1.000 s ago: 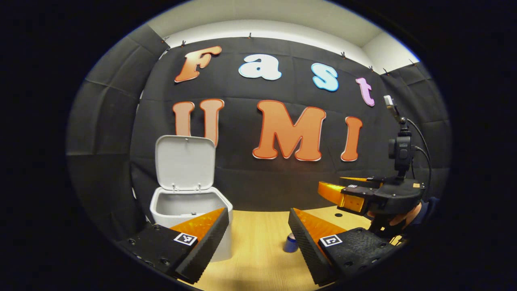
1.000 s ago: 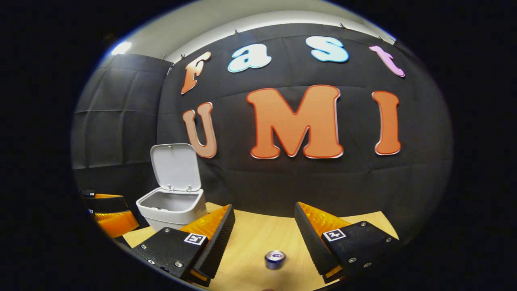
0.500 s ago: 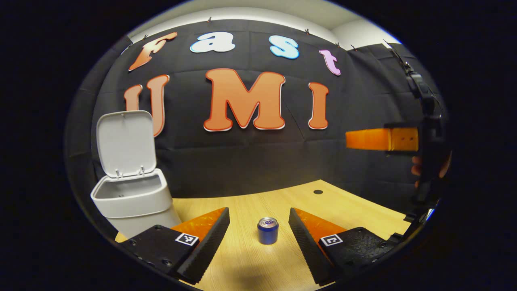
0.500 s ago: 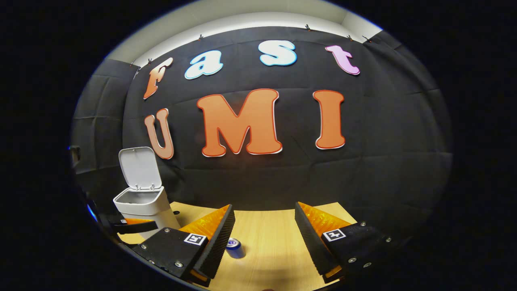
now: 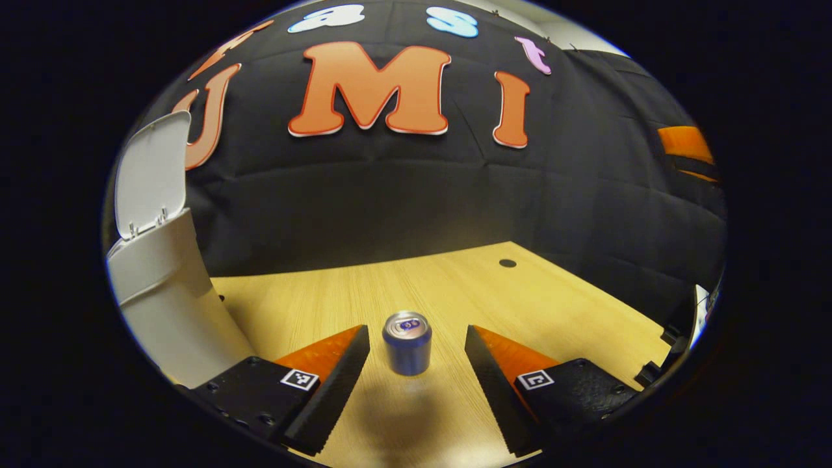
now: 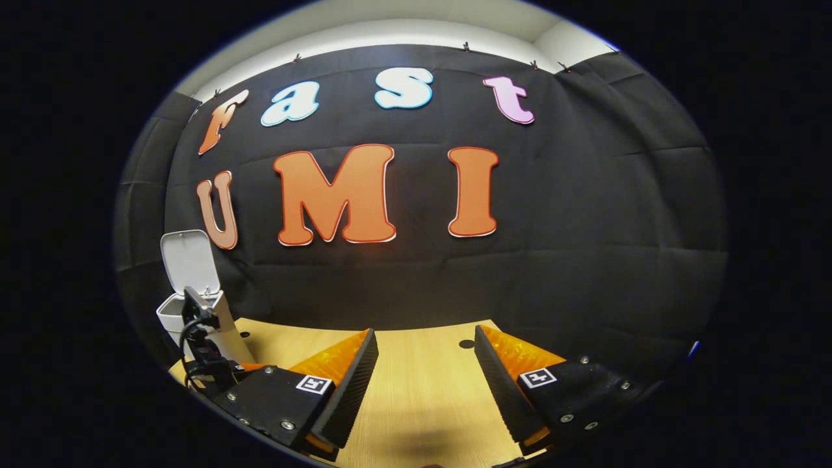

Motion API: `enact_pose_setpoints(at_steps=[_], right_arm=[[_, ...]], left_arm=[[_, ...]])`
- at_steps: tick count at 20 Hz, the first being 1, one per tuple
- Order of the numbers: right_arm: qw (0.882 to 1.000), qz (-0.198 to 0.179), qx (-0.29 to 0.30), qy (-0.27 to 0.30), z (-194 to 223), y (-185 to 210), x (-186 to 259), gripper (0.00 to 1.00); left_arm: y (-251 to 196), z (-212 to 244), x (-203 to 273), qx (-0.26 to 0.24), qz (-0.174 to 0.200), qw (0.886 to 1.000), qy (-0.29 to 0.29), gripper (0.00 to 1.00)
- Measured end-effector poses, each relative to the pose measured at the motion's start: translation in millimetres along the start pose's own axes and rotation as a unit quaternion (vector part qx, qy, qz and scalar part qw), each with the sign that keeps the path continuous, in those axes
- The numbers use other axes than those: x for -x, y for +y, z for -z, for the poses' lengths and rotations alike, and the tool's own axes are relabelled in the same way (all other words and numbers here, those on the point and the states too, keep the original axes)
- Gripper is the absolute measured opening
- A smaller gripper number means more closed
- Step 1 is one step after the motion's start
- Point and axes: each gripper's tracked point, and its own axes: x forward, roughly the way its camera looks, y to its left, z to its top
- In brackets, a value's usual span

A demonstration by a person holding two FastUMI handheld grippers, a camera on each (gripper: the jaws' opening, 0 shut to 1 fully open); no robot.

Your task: Press the lid of the desktop garbage bin to open it, pick up the crumpled paper on the desktop and throw it into the bin, then pick up the pop can on the desktop and drop it into the bin, and finally close the garbage bin lid.

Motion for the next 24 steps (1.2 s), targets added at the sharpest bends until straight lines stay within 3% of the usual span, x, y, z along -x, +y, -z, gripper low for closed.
enact_pose_setpoints(at_steps=[10,19,24], right_arm=[[0.999,0.044,0.006,0.016,11.4,-32.6,12.8,0.89],[0.998,0.048,0.017,0.026,12.2,-35.3,17.4,0.89],[0.998,0.052,0.021,0.035,17.9,-39.7,20.7,0.89]], left_arm=[[8.0,38.9,-69.3,0.011,-0.023,0.998,0.055,0.96],[9.2,52.9,-108.7,0.007,-0.024,0.997,0.077,0.95],[10.5,54.9,-118.8,0.013,-0.025,0.996,0.084,0.85]])
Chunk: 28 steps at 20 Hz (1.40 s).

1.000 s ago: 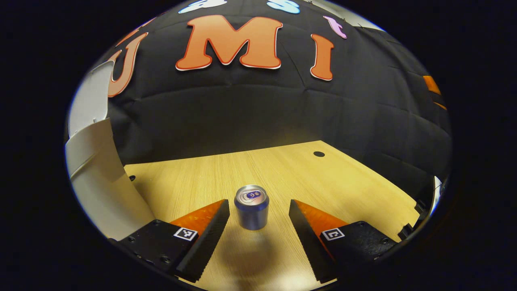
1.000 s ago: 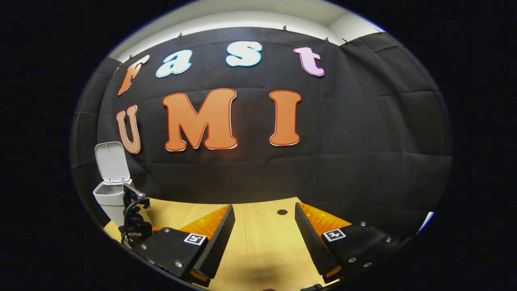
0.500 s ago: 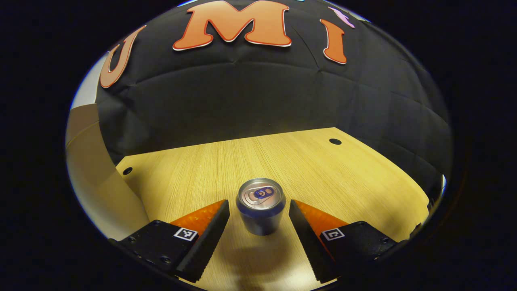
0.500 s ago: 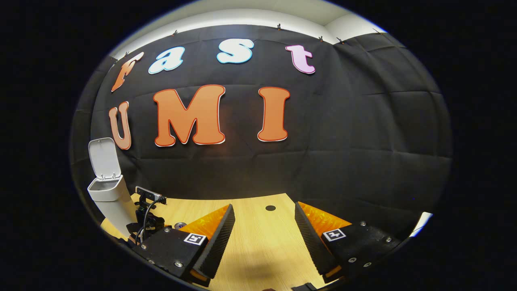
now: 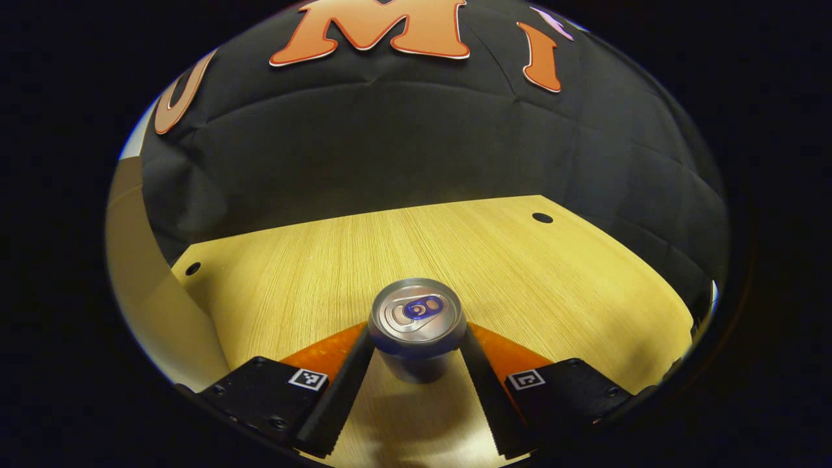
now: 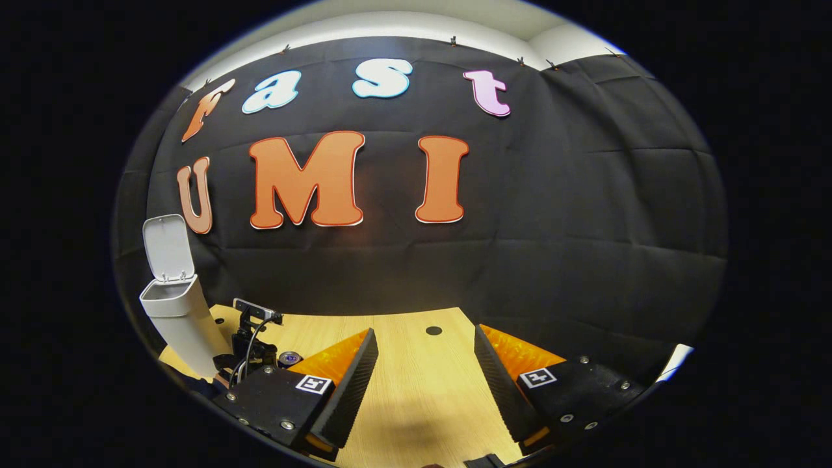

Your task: Press the lid of the desktop garbage bin to open it, pick up the crumpled paper on the desktop and throw it into the bin, then pick up the pop can on the desktop and drop it into the bin, and finally close the garbage bin lid.

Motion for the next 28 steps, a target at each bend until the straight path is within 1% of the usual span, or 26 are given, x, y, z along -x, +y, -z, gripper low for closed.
enact_pose_setpoints(at_steps=[6,12,16,19,24,26,28], right_arm=[[1.0,0.0,0.0,0.005,0.6,-2.9,1.0,0.89],[1.0,-0.007,-0.003,0.012,5.1,-0.4,-1.9,0.89],[1.0,-0.018,-0.004,0.016,10.1,6.2,-6.0,0.89],[0.999,-0.033,-0.003,0.014,10.4,15.6,-10.0,0.89],[0.997,-0.068,-0.016,0.016,14.5,41.6,-24.0,0.89],[0.996,-0.085,-0.02,0.013,14.1,54.0,-28.1,0.89],[0.995,-0.101,-0.019,0.009,12.6,67.1,-31.2,0.89]], left_arm=[[0.9,-0.9,-1.5,-0.001,-0.01,1.0,0.009,0.82],[2.4,-0.7,1.8,0.018,-0.011,1.0,0.019,0.81],[7.2,-16.0,14.2,0.028,-0.019,0.999,0.003,0.8],[7.4,-26.7,38.3,0.029,-0.017,0.999,-0.017,0.81],[6.3,-70.1,101.8,0.02,-0.019,0.997,-0.069,0.8],[17.7,-96.9,130.0,0.023,-0.029,0.993,-0.108,0.8],[32.6,-117.0,165.8,0.035,-0.038,0.99,-0.13,0.78]])
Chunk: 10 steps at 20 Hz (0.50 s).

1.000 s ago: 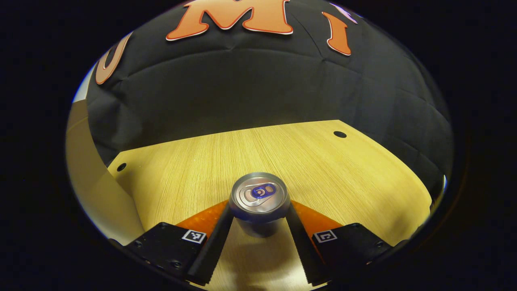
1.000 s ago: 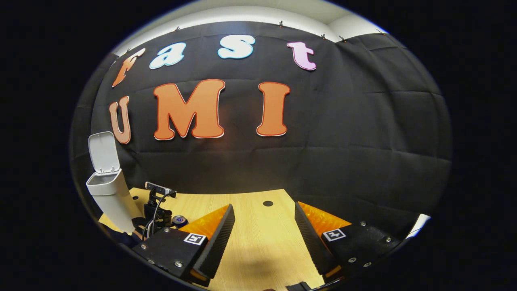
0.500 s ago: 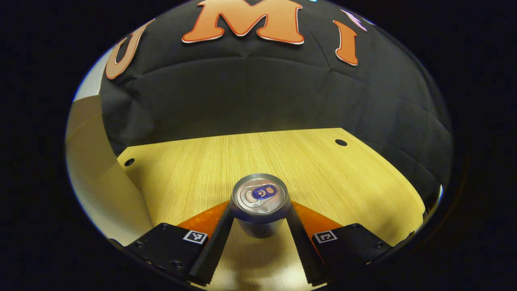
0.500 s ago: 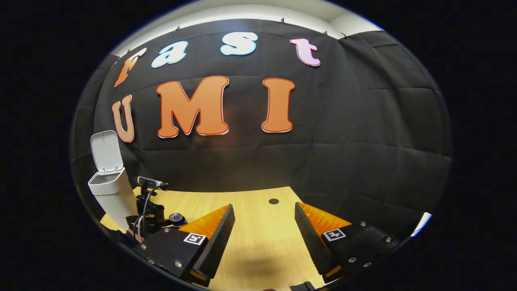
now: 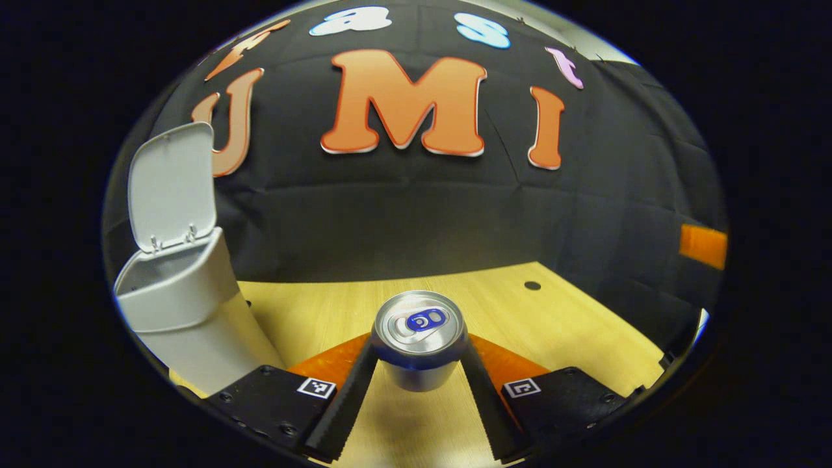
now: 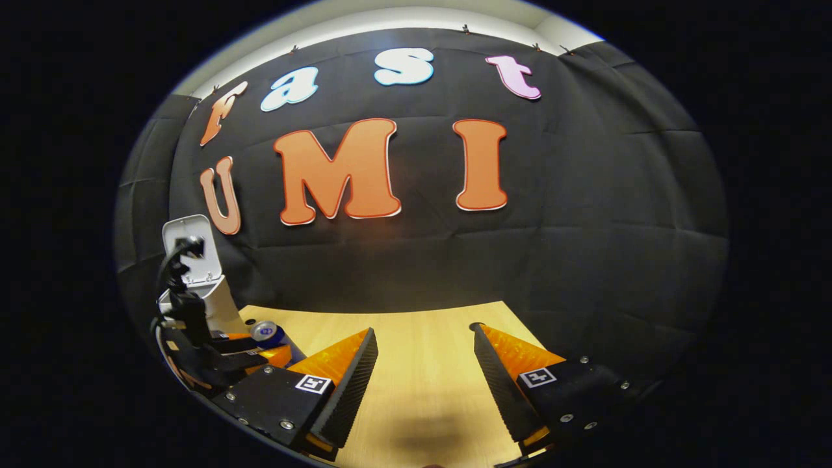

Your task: Press the lid of the desktop garbage bin to open it, pick up the crumpled paper on the desktop and throw it into the bin, then pick up the pop can on the desktop and drop it into the bin, and finally close the garbage bin lid.

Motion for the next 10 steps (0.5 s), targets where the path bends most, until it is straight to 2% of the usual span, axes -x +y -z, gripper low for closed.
enact_pose_setpoints(at_steps=[4,10], right_arm=[[0.999,-0.032,-0.001,0.002,4.0,23.8,-11.8,0.89],[0.997,-0.072,-0.008,0.002,5.5,58.9,-23.0,0.89]], left_arm=[[42.4,-46.5,52.2,0.011,-0.035,0.999,-0.033,0.78],[98.1,-89.1,110.8,0.032,-0.085,0.994,-0.059,0.78]])
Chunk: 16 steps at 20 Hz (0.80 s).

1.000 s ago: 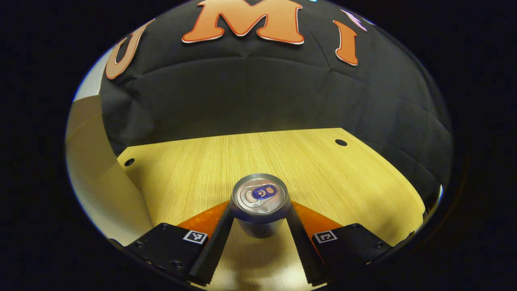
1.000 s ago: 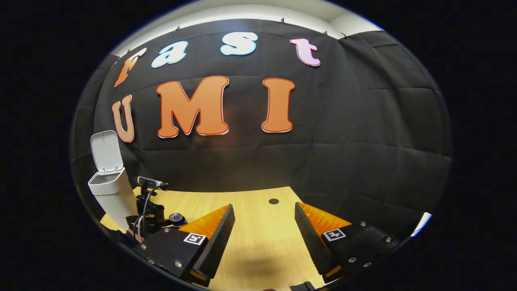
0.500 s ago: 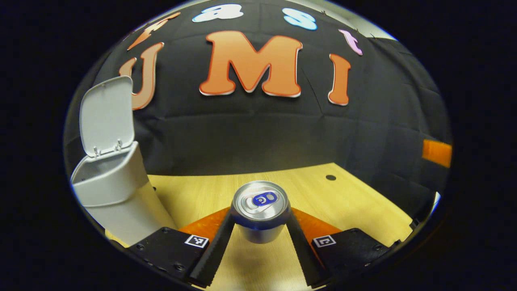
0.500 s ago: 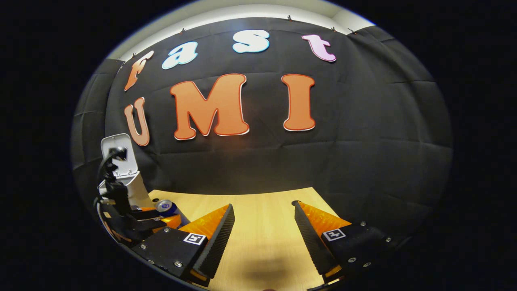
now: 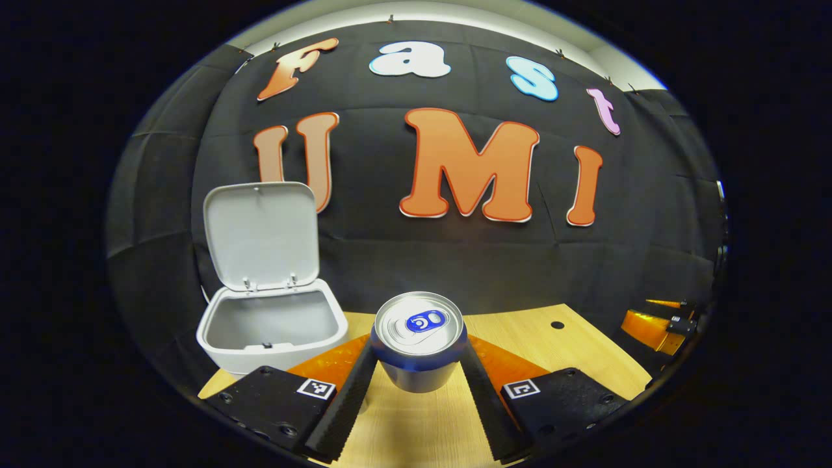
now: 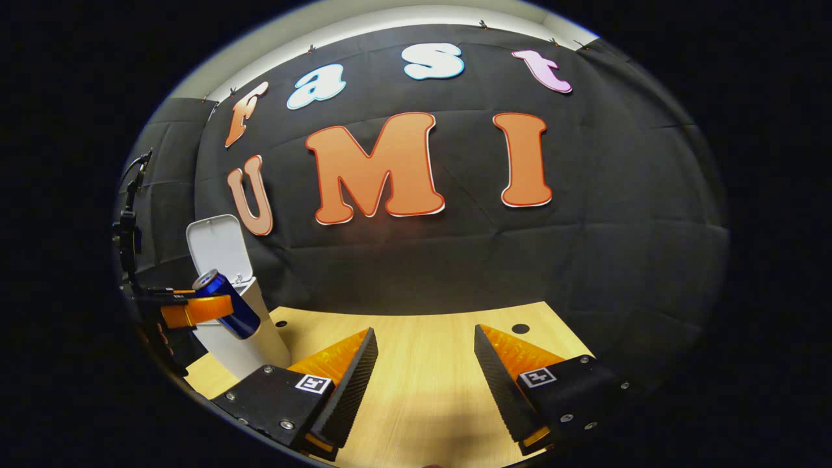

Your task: Press the lid of the desktop garbage bin to open it, pick up the crumpled paper on the desktop and throw it into the bin, then pick up the pop can on the desktop and drop it into the bin, and finally close the garbage bin lid.

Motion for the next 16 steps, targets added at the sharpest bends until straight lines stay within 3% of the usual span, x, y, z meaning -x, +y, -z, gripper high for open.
enact_pose_setpoints(at_steps=[8,16], right_arm=[[1.0,-0.028,0.002,0.003,5.0,27.8,-8.5,0.89],[1.0,-0.027,0.0,0.006,9.2,33.5,-14.8,0.9]], left_arm=[[59.2,-55.0,31.7,0.012,-0.05,0.998,-0.04,0.78],[119.9,-70.0,24.6,-0.002,-0.109,0.993,-0.052,0.78]])
